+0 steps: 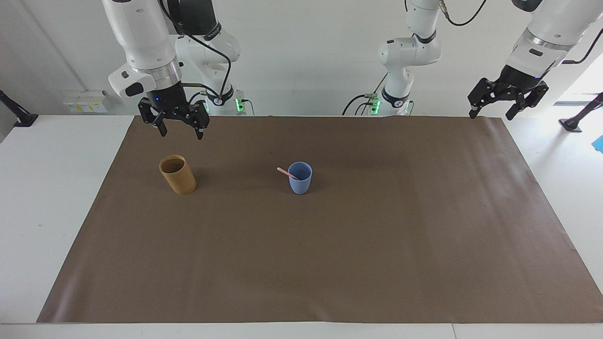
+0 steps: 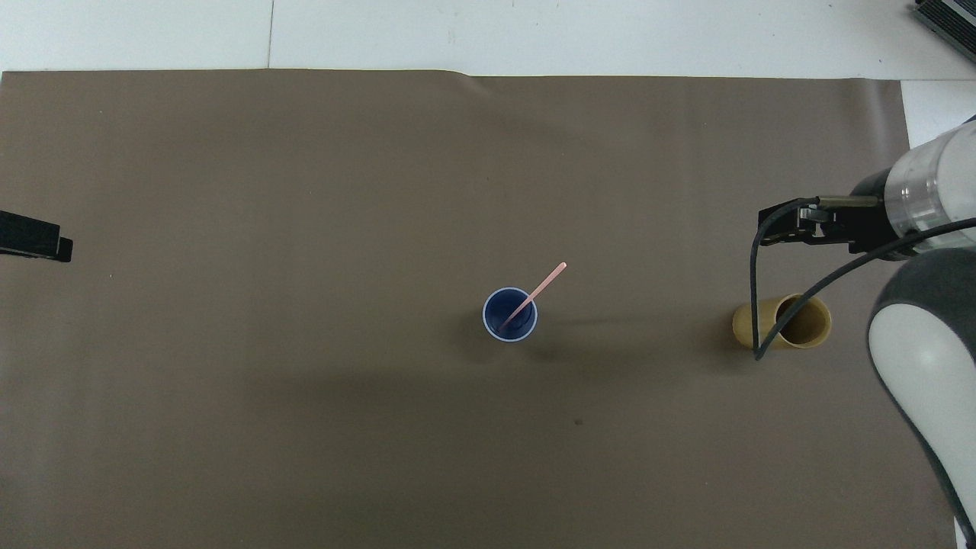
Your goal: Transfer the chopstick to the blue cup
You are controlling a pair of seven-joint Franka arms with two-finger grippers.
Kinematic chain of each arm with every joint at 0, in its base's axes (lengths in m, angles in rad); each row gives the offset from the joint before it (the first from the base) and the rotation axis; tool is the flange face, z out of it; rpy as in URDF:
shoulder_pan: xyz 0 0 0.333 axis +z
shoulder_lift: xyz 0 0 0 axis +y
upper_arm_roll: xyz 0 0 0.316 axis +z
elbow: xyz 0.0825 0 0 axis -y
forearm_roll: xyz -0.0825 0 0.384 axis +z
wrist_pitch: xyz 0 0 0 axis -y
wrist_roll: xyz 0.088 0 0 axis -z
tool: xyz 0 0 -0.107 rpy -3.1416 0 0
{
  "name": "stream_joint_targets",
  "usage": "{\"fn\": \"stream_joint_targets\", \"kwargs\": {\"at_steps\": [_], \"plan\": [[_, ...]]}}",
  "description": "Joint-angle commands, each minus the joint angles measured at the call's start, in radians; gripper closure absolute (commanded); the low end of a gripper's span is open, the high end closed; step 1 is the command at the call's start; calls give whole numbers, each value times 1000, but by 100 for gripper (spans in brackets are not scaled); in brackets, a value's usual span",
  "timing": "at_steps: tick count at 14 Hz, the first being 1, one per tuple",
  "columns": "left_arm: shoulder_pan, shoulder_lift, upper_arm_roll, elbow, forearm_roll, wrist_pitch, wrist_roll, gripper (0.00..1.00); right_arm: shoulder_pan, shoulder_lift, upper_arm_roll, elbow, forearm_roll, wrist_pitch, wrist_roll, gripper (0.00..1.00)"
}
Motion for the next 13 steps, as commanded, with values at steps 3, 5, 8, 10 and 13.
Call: {"fn": "stream_joint_targets", "kwargs": {"at_steps": [3, 5, 8, 10, 13], "plan": [[-10, -27, 10, -28, 11, -4, 7, 0, -32, 3, 3, 6, -7, -20, -101, 0], [-10, -27, 10, -28, 11, -4, 7, 0, -35, -5, 3, -14, -6, 18, -103, 0], [-10, -27, 10, -28, 11, -4, 7, 0, -35, -4, 3, -15, -3, 48, -103, 0], [-10, -27, 10, -28, 11, -4, 7, 0, -35, -4, 3, -14, -3, 52, -103, 0], [-10, -27, 10, -28, 11, -4, 7, 0, -35, -4, 3, -15, -1, 52, -89, 0]]}}
